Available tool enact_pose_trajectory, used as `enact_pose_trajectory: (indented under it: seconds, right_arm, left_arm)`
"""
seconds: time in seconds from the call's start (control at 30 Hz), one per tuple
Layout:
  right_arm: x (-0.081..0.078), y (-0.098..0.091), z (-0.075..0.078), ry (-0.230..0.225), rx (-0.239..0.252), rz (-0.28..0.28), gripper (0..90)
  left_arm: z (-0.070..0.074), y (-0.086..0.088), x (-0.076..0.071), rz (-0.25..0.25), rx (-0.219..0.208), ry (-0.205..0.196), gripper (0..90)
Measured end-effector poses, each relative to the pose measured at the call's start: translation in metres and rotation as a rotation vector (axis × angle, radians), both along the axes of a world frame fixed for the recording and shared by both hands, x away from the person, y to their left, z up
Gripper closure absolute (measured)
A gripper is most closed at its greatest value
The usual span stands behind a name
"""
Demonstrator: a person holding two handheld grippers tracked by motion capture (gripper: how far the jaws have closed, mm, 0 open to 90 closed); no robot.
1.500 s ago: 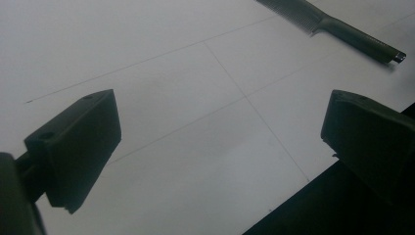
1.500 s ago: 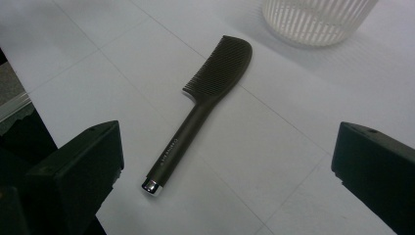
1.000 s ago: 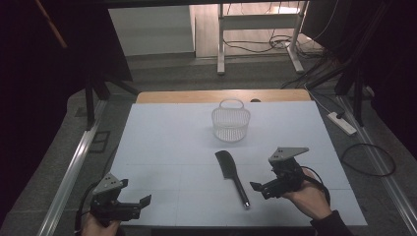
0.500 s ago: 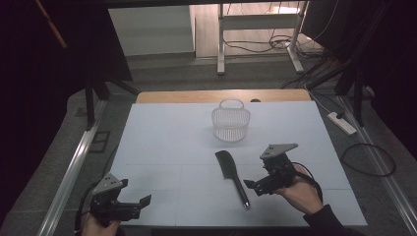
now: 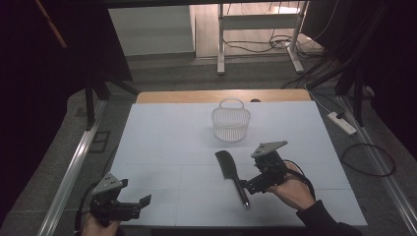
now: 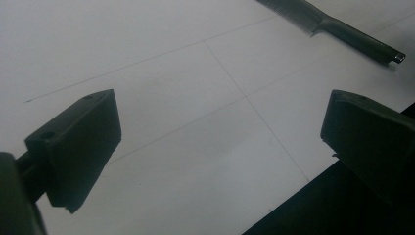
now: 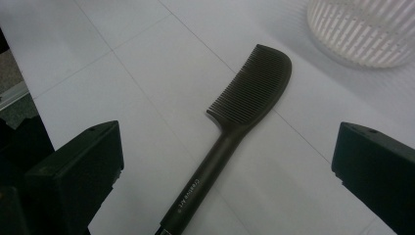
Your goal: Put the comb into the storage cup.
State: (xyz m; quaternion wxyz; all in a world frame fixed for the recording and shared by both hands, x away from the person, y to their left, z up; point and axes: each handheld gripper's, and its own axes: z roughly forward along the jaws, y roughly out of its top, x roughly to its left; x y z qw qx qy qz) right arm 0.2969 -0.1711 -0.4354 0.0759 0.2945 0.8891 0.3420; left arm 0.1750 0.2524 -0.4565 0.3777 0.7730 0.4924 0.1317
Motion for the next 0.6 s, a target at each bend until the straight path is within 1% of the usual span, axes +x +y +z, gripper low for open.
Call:
enact_pose_trajectory:
  seconds: [0.23, 0.5, 0.6]
  right_arm:
    - [0.003, 0.009, 0.0, 0.004, -0.004, 0.01, 0.0]
    - [0.007, 0.018, -0.004, 0.013, -0.036, 0.017, 0.0]
    - [0.008, 0.02, -0.004, 0.017, -0.037, 0.015, 0.0]
  left_arm:
    - [0.0, 0.0, 0.0, 0.0, 0.0, 0.0, 2.6]
    - [0.0, 0.0, 0.0, 0.001, -0.002, 0.0, 2.6]
    - [0.0, 0.0, 0.0, 0.001, -0.002, 0.0, 2.6]
